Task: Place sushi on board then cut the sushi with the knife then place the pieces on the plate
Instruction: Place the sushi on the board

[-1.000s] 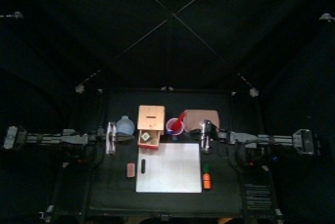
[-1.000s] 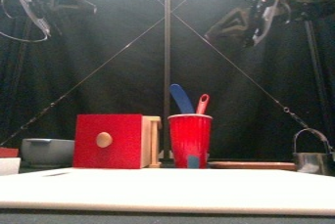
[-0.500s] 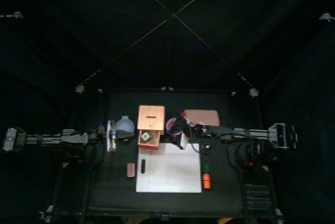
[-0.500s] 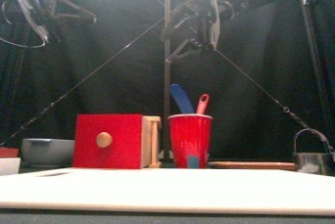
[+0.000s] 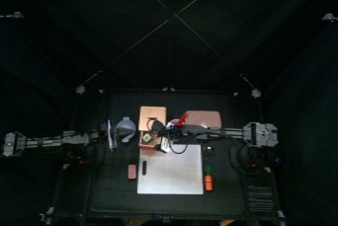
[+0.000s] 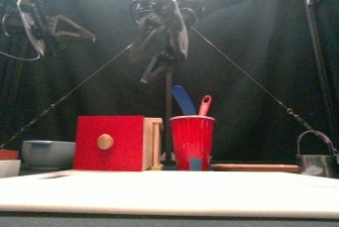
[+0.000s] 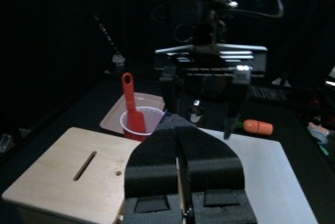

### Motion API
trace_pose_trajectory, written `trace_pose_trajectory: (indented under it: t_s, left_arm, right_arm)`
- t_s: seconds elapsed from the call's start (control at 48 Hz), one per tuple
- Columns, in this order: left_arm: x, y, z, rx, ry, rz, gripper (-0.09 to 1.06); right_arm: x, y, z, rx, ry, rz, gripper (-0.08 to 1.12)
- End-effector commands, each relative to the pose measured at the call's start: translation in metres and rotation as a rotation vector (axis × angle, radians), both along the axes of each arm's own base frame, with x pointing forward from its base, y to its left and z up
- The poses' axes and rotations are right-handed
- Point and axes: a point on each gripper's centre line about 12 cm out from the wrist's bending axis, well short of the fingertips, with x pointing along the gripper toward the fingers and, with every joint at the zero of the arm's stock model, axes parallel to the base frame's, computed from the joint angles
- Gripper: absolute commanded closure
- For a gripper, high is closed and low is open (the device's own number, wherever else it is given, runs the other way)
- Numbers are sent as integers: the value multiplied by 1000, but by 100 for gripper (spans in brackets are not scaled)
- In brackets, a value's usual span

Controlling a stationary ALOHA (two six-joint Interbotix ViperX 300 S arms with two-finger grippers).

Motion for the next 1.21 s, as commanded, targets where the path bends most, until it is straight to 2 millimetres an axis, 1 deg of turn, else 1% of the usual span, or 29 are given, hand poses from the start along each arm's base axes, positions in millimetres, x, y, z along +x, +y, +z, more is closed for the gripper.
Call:
trace_pose_trajectory:
  t_s: [0.021, 0.125, 0.271, 0.375, 0.521, 0.583, 0.708, 0.833, 1.021, 1.208]
  left_arm:
    - [1, 2, 5, 2, -14, 9, 94]
    - [0, 3, 3, 1, -11, 12, 94]
    - [-2, 5, -2, -4, 4, 26, 94]
    - [-4, 8, -5, -8, 9, 46, 94]
    - [-11, 11, -12, -9, 20, 67, 93]
    - [-14, 13, -15, -11, 24, 80, 91]
    - [-24, 18, -17, -10, 8, 123, 86]
    - [-30, 19, -19, -7, 3, 141, 82]
    - [-31, 19, -20, -10, 13, 139, 81]
    - [-32, 19, -20, -11, 11, 141, 81]
  right_arm:
    - [9, 1, 32, -104, 12, -35, 4]
    - [19, 6, 33, -173, 75, -112, 4]
    - [32, 16, 23, -187, 150, -151, 4]
    - [45, 22, 20, -178, 151, -152, 4]
    - [57, 21, 19, -189, 135, -159, 4]
    - [60, 17, 15, -189, 136, -169, 4]
    - [65, 17, 7, -185, 143, -183, 4]
    - [66, 8, 5, -181, 137, -212, 4]
    - [68, -5, -3, -200, 146, -233, 4]
    - [72, -11, -8, -194, 136, -247, 4]
